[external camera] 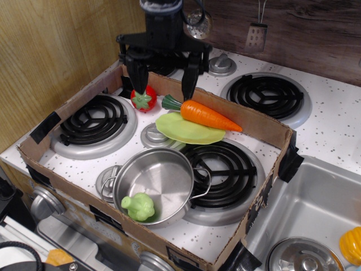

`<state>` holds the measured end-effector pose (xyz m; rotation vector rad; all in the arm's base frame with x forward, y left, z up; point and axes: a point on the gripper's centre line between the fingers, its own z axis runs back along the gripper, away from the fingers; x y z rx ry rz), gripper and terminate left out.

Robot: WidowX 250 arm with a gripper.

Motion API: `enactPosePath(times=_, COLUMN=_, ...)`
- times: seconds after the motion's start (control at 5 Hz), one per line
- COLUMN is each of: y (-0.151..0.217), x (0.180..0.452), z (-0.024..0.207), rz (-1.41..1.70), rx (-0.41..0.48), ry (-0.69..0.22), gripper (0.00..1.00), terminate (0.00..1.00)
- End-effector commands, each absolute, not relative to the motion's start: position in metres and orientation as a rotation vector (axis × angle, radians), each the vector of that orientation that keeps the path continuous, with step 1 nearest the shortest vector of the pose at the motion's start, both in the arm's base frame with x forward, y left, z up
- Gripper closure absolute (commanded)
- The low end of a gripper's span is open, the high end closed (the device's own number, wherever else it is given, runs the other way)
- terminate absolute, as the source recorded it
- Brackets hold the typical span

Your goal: Take carrot off plate

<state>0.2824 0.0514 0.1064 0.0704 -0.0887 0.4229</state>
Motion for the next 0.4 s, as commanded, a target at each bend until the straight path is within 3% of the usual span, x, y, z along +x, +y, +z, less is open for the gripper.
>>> enactPosePath(times=0.0, y=0.064, x=0.316, z=0.088, rz=0.895, rx=-0.057, ry=-0.247, gripper=0.00, terminate=0.00)
enactPosePath(times=0.2, y=0.079, x=0.321, z=0.075, rz=1.087, rx=-0.104, ry=-0.348, gripper=0.00, terminate=0.00)
